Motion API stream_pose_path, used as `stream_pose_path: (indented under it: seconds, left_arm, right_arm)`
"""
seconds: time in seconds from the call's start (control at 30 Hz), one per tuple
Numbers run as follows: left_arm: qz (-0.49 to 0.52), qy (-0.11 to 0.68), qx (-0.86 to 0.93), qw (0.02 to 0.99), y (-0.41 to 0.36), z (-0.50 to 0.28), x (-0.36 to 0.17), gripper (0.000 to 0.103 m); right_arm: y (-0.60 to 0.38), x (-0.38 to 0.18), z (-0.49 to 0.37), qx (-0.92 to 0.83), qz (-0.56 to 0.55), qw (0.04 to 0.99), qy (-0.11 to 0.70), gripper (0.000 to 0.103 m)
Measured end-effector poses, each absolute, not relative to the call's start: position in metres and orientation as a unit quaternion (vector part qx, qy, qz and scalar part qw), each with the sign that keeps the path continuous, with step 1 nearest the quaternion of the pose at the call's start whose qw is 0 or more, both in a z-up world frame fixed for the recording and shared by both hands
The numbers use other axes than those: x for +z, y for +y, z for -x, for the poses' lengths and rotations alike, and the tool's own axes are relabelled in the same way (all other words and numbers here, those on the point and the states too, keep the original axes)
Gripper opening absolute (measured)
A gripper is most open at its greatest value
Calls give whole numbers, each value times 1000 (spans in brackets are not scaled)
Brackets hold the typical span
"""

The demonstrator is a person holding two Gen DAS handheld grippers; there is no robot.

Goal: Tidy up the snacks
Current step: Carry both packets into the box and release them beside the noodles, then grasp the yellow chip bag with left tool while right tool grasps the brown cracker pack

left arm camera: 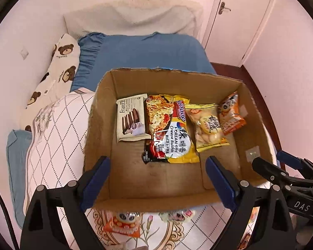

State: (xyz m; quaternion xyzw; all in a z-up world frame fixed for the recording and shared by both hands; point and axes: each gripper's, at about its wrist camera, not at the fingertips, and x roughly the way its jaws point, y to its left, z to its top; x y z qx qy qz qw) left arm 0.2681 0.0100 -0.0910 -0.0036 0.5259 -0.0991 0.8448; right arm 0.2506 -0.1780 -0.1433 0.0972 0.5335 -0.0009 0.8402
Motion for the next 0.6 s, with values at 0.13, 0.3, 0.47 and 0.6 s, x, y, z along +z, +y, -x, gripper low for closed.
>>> stream_pose_path:
  seconds: [0.13,0.3,0.47,0.6]
  left_arm:
    - [4,504,-100,858,13,-245,-74,93]
    - [2,478,-100,873,17,-216,-53,93]
    - [-3,458,-106,883,16,-187,-34,93]
    - [-2,452,-108,886,16,-169,-24,93]
  right_arm:
    - [-173,-124,-225,6,-95,851,516,94]
    - [-167,-105,-198,2,-84,868,490,94]
    - [-163,-86,-174,6,-88,879,469,94]
    - [-164,-78,-157,14,-104,879,465,94]
